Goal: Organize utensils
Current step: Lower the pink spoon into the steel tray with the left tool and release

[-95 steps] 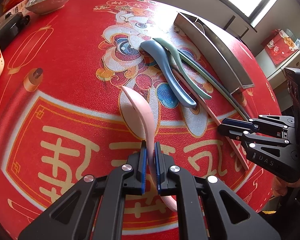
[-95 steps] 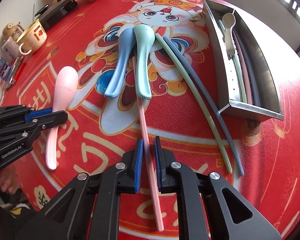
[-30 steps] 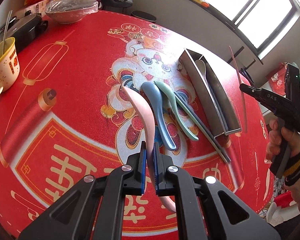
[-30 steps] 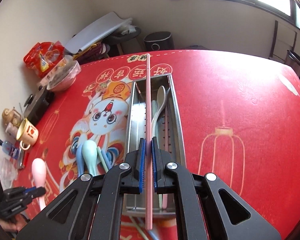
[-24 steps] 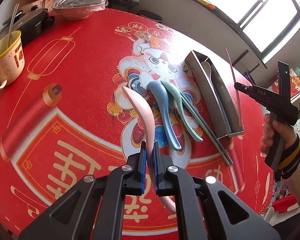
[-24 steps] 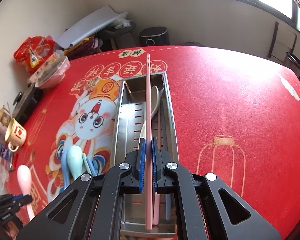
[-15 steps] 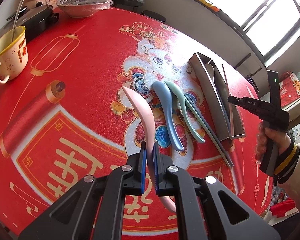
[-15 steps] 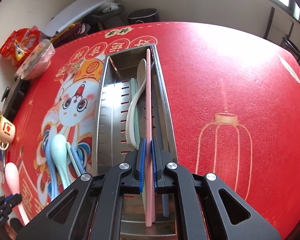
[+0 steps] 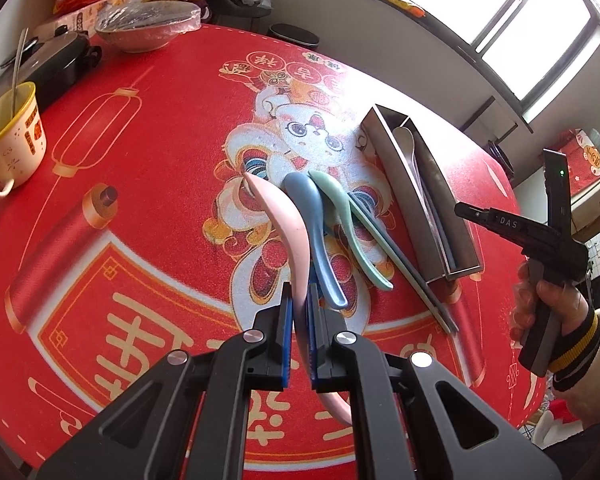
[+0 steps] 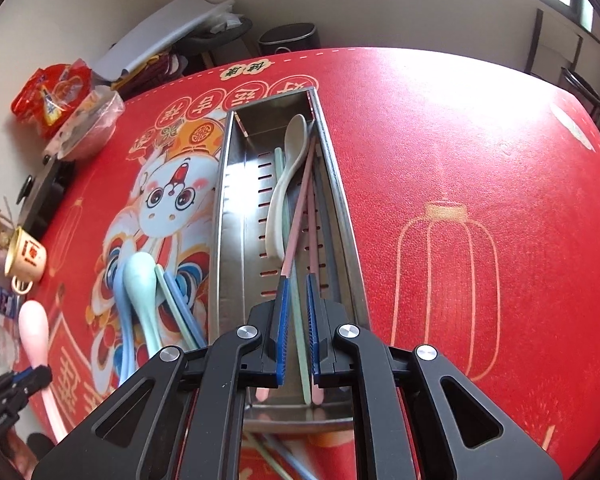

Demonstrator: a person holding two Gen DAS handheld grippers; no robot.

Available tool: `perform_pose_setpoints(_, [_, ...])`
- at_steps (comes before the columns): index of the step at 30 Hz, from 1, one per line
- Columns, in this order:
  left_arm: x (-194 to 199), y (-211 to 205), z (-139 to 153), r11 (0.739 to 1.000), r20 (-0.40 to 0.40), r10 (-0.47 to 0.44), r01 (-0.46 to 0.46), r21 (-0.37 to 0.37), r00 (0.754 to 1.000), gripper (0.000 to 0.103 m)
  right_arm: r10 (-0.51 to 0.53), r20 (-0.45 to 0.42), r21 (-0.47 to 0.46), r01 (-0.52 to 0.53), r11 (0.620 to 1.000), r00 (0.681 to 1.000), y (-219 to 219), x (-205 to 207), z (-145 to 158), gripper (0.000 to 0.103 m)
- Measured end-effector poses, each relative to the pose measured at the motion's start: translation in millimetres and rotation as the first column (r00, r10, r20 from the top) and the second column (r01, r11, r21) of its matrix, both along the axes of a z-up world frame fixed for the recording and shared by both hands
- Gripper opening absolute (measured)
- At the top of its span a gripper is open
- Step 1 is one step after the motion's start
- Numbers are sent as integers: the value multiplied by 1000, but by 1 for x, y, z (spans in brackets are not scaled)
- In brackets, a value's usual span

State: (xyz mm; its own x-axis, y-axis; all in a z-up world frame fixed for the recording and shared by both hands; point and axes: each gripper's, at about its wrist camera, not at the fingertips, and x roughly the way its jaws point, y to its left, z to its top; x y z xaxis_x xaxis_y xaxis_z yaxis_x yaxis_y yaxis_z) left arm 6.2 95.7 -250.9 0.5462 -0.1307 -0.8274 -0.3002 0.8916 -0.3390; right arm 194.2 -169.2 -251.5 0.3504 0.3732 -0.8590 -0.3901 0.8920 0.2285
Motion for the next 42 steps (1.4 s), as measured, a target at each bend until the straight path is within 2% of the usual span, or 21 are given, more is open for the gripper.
perform_pose_setpoints(1, [4, -4, 2, 1000, 2, -10, 10, 6, 1000, 6, -3, 4, 4, 3, 1000, 1000, -4, -4, 1, 37])
perform_pose_setpoints(2, [8, -8, 4, 1000, 4, -22, 22, 11, 1000, 6, -17, 13, 9, 16, 1000, 1000, -9, -9, 3, 50])
perform_pose_setpoints(3, [12, -12, 6, 999, 6, -34, 34, 17, 999, 6, -36, 23, 23, 35, 999, 999, -16, -13, 5, 56])
perform_pose_setpoints(6, [27, -25, 12, 997, 12, -72, 72, 32, 997, 6, -43, 10, 66, 43, 997, 999, -33, -20, 8, 57])
perform_pose_setpoints(11, [60, -52, 20, 988, 23, -147, 145, 51, 989, 6, -47, 8, 113, 46, 993, 999, -59, -23, 13, 68])
perform_pose_setpoints(14, [84, -67, 25, 982, 38, -184, 182, 51, 982, 6, -46, 8, 131, 44, 990, 999, -73, -21, 17, 79])
perform_pose_setpoints(15, [94, -73, 26, 979, 42, -199, 197, 59, 979, 6, -47, 13, 131, 45, 990, 999, -77, -21, 18, 87])
perform_pose_setpoints(23, [180, -105, 16, 955, 1, -282, 280, 100, 960, 6, -112, 3, 125, 111, 986, 994, -121, -11, 15, 87])
perform_pose_setpoints(25, [202, -113, 12, 939, -34, -313, 315, 135, 949, 6, -135, -3, 128, 134, 983, 991, -132, -8, 13, 87])
perform_pose_setpoints(29, [245, -115, -2, 936, -115, -328, 339, 98, 938, 6, -172, -15, 139, 173, 975, 985, -150, -5, 9, 87])
perform_pose_setpoints(31, [264, -116, -6, 931, -143, -331, 347, 111, 933, 6, -190, -21, 138, 191, 972, 982, -158, -3, 6, 87])
perform_pose_setpoints(35, [290, -118, -16, 919, -195, -359, 382, 101, 913, 6, -224, -27, 138, 225, 964, 974, -173, -2, 3, 87])
perform_pose_setpoints(38, [302, -125, -24, 891, -242, -387, 428, 149, 890, 6, -251, -44, 142, 255, 956, 967, -183, -2, -1, 87])
perform_pose_setpoints(42, [310, -128, -34, 875, -288, -393, 452, 175, 873, 6, -277, -58, 138, 283, 949, 959, -192, -5, -5, 87])
